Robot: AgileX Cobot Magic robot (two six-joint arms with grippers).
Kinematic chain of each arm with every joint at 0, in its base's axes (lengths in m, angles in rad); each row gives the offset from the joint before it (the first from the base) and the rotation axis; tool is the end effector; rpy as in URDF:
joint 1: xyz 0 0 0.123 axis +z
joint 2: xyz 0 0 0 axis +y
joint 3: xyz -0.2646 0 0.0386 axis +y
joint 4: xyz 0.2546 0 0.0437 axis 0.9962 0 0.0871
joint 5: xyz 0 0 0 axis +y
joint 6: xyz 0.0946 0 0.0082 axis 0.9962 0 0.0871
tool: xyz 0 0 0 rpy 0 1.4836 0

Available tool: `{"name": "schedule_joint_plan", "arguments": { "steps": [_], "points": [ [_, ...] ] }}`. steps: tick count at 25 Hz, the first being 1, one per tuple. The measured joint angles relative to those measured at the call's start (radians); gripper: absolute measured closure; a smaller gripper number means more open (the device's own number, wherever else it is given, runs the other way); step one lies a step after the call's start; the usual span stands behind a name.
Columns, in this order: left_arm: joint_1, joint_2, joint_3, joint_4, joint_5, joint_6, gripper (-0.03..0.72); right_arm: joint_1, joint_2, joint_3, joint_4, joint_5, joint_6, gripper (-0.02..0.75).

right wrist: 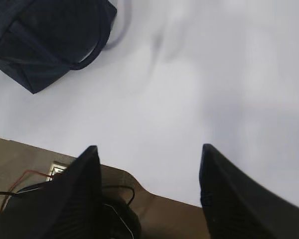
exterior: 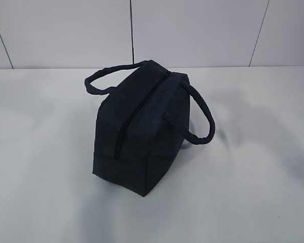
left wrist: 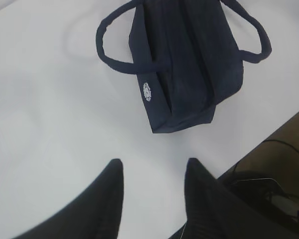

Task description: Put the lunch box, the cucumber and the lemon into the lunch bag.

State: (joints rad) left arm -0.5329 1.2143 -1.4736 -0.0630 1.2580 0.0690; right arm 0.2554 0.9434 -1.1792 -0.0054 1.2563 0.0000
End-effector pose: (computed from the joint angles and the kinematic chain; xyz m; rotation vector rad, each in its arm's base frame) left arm 0.2010 -0.1252 0.4170 0.7426 2.3880 -0.2777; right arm 0.1643 0.0424 0.3855 -0.3192 2.4864 0.0983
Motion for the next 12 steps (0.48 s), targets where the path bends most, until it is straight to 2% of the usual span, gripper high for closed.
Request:
{"name": "schedule_joint_plan", "arguments": {
  "steps": [12],
  "points": [
    [0.000,-0.373,0.375,-0.039,-0.049,-0.022,0.423,0.000,-0.360,0.100,-0.021,0.011,0.010,0.270]
  ]
}}
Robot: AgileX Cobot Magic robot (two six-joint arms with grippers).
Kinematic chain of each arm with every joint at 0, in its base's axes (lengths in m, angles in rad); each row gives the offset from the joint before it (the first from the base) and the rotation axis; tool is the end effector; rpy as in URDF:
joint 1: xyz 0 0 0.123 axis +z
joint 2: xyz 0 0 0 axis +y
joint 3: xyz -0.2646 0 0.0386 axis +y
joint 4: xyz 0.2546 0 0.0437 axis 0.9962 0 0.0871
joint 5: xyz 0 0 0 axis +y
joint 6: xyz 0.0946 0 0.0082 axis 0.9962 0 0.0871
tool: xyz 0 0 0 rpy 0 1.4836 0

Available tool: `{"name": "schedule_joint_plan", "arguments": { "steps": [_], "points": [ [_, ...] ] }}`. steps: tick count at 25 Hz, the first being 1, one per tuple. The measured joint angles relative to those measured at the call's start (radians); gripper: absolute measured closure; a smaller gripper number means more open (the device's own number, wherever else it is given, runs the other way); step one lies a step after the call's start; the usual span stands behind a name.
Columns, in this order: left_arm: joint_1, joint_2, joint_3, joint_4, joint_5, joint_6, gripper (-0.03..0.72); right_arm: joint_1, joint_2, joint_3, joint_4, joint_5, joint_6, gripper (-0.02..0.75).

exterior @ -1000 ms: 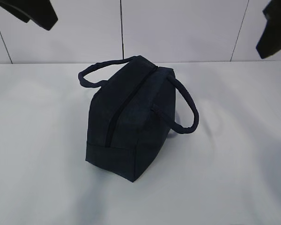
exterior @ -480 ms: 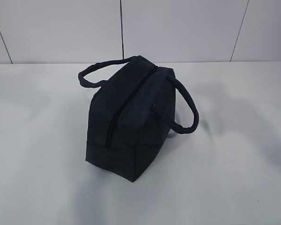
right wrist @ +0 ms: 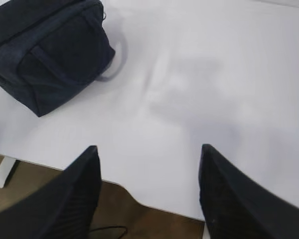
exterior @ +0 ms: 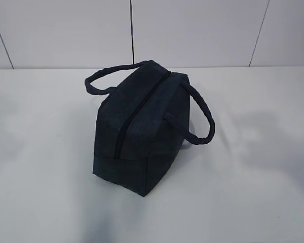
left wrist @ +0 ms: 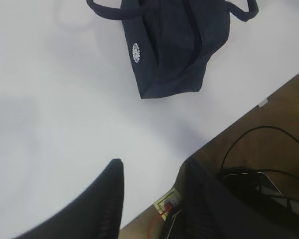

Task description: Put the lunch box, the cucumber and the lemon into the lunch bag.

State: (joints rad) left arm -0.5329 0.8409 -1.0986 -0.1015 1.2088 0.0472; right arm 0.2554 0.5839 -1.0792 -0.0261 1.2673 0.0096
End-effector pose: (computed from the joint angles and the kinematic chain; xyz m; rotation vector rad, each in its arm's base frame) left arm 0.1236 -0.0834 0.3813 0.7021 2.3563 -0.3473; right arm 0.0753 0.0172 0.4004 -0.2723 2.2411 0.1095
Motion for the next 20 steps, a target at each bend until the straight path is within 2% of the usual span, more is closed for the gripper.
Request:
{"name": "schedule_joint_plan", "arguments": {
  "steps": [3,11,20],
  "points": [
    [0.000,-0.085,0.096,-0.022,-0.004,0.000,0.434,0.000,-0.055,0.046,-0.038,0.000,0.000,0.270],
    [0.000,-0.422,0.357,-0.073,-0.076,-0.001,0.440,0.000,-0.193,0.215,-0.055,0.002,0.000,0.270],
    [0.000,-0.720,0.536,-0.085,-0.059,-0.002,0.441,0.000,-0.386,0.432,-0.054,-0.046,-0.017,0.270]
  ]
}}
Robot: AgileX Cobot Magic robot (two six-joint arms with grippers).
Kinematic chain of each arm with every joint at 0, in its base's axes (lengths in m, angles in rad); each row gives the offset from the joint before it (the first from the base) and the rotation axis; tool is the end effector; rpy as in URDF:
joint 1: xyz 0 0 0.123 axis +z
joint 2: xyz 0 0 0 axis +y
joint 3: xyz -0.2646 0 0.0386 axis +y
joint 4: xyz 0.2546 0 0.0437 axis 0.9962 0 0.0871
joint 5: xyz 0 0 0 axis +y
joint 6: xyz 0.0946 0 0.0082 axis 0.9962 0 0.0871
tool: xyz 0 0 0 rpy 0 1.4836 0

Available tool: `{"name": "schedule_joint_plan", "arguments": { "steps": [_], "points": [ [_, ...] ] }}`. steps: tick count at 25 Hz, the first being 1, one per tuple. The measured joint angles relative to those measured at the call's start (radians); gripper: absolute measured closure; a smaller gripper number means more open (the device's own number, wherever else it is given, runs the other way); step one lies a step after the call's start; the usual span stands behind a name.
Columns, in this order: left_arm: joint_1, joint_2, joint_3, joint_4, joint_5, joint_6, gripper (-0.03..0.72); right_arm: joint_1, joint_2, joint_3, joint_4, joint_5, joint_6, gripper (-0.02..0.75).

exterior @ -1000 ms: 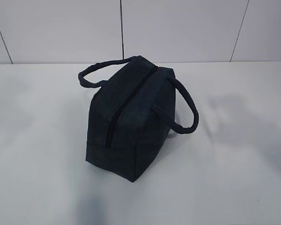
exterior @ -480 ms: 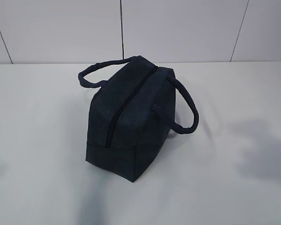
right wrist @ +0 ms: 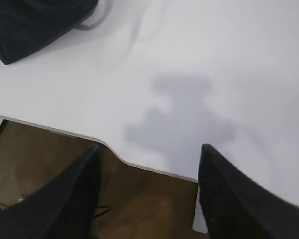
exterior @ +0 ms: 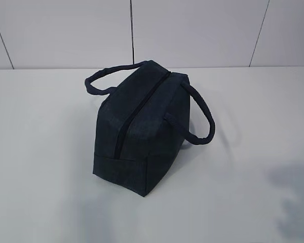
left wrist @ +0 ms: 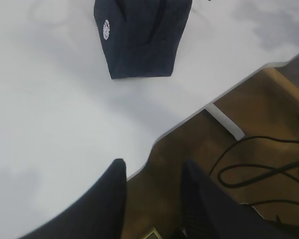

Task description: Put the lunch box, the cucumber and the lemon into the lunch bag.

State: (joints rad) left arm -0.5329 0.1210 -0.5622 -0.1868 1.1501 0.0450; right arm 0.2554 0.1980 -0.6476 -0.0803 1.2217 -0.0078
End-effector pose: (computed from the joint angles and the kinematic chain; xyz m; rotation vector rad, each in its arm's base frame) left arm 0.0176 -0.0291 0.2874 0.6449 2.1252 -0.5022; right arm 0.0326 0.0011 0.3030 -0.2863 2.2343 0.0330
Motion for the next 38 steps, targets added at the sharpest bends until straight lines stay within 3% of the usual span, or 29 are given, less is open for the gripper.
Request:
{"name": "schedule_joint_plan", "arguments": {
  "steps": [9,26,33,38],
  "points": [
    [0.000,-0.042,0.023,-0.002,0.055,0.000,0.446,0.000,-0.203,0.117,-0.004,-0.022,-0.009,0.270],
    [0.000,-0.091,0.012,0.011,0.117,0.000,0.449,0.000,-0.213,0.153,0.031,-0.061,-0.009,0.270],
    [0.000,-0.092,0.005,0.140,0.119,0.000,0.449,0.000,-0.213,0.154,0.034,-0.067,-0.009,0.270],
    [0.000,-0.110,0.036,0.340,0.119,-0.002,0.449,0.000,-0.213,0.154,0.034,-0.067,-0.009,0.270]
  ]
}}
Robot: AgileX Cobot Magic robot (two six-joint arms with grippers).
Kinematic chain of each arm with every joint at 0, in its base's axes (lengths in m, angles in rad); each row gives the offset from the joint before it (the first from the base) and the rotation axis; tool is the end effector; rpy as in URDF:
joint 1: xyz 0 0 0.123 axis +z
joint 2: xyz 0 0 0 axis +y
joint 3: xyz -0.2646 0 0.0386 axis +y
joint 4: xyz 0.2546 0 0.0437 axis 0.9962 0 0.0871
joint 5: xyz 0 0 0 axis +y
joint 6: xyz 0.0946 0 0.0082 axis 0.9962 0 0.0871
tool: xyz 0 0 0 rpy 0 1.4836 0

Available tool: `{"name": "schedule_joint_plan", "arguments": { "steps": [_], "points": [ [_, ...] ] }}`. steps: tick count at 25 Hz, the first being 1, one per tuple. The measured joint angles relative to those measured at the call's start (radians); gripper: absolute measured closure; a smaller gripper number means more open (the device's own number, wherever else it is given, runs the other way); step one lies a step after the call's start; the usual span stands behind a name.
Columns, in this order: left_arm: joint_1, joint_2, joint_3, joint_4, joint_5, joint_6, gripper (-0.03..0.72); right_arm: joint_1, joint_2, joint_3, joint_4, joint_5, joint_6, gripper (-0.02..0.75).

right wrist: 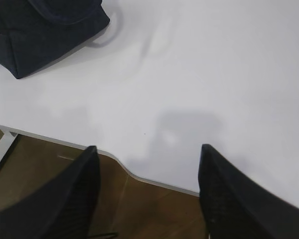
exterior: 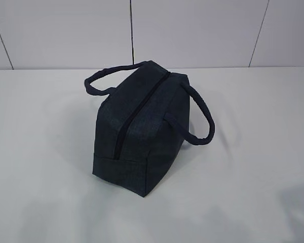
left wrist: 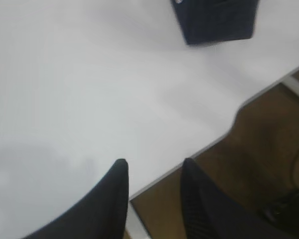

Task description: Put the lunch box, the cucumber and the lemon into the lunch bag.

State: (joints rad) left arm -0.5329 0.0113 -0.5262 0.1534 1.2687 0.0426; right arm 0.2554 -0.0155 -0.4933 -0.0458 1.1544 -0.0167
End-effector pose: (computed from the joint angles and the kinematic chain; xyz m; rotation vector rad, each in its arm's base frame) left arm 0.0156 0.0069 0.2701 0.6047 2.1432 -0.0800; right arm 0.0168 0.0003 0.2694 -0.2839 2.1104 0.0854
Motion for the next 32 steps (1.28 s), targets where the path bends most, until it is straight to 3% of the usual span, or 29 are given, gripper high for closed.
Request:
{"name": "schedule_joint_plan", "arguments": {
  "steps": [4,9,14,16,28,32],
  "points": [
    [0.000,0.000,0.043,0.063,0.002,-0.018,0.449,0.000,0.000,0.000,-0.006,-0.002,0.000,0.270],
    [0.000,0.000,0.009,0.051,0.002,-0.022,0.449,0.000,0.000,0.000,-0.006,-0.003,0.000,0.270],
    [0.000,0.000,-0.022,-0.204,-0.039,-0.013,0.449,0.000,0.000,0.000,-0.012,-0.003,0.000,0.270],
    [0.000,0.000,-0.013,-0.259,-0.085,0.006,0.449,0.000,0.000,0.000,-0.019,-0.004,-0.001,0.270],
    [0.000,0.000,0.018,-0.222,-0.156,0.013,0.449,0.000,0.000,0.000,-0.038,-0.007,-0.003,0.270],
    [0.072,0.000,0.018,-0.204,-0.156,0.013,0.449,-0.002,0.000,0.000,-0.039,-0.007,-0.003,0.270]
  ]
}}
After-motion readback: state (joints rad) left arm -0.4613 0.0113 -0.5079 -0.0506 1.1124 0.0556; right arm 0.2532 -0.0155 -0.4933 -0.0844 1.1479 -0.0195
